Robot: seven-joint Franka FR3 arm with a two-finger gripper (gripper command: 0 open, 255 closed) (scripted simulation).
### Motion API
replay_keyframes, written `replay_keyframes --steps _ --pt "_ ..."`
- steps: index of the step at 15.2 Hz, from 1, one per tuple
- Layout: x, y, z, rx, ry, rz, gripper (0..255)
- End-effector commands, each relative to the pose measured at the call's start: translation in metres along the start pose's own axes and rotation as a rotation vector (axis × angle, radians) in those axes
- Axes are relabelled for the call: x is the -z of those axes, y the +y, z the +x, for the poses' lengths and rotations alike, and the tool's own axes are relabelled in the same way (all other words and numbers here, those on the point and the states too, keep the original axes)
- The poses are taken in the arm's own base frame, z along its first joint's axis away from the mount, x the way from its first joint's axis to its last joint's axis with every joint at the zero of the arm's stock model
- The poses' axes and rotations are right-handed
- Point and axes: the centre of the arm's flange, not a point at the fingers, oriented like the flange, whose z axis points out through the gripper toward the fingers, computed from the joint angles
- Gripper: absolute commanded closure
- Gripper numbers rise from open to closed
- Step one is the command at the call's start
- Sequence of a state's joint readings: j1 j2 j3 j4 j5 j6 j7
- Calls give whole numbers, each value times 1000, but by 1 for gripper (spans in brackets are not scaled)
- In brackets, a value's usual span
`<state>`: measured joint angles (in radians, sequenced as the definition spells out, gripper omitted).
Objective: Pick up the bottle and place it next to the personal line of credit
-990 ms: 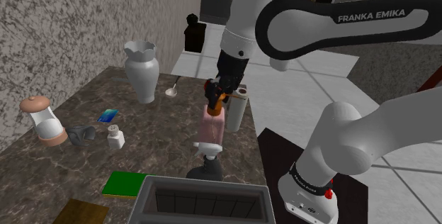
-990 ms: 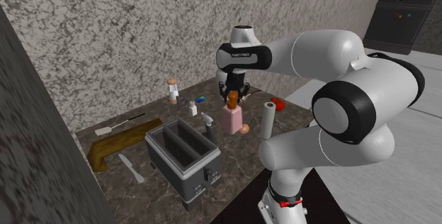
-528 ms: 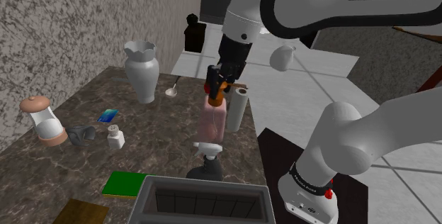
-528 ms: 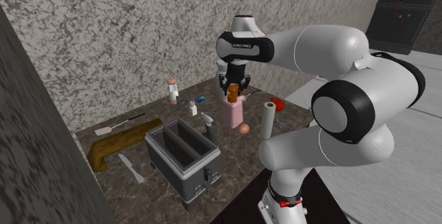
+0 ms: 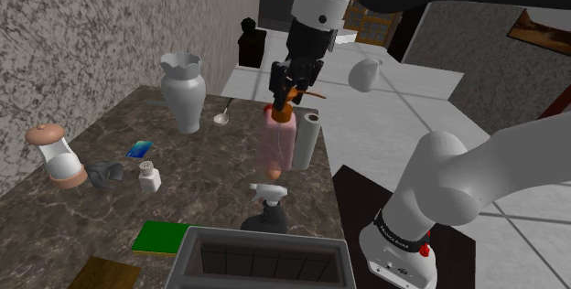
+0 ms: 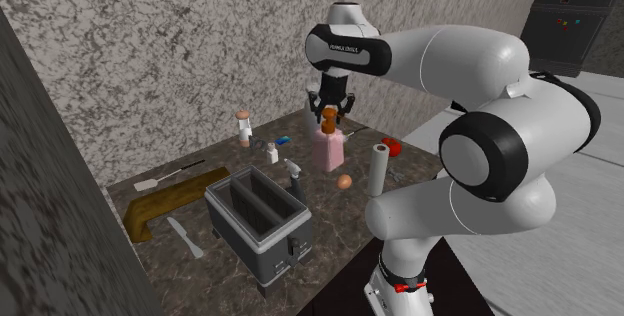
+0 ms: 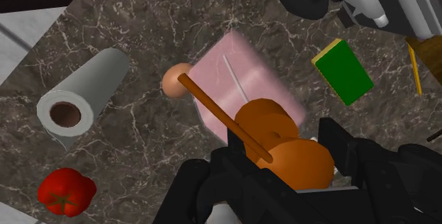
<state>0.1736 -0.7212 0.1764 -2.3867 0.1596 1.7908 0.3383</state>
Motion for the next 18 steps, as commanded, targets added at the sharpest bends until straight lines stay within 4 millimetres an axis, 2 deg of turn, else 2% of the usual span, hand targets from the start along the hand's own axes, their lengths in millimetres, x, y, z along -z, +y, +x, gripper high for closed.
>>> replay_keyframes --steps 1,18 --pt "10 -1 1 0 0 0 255" --pt "99 -8 10 0 0 0 255"
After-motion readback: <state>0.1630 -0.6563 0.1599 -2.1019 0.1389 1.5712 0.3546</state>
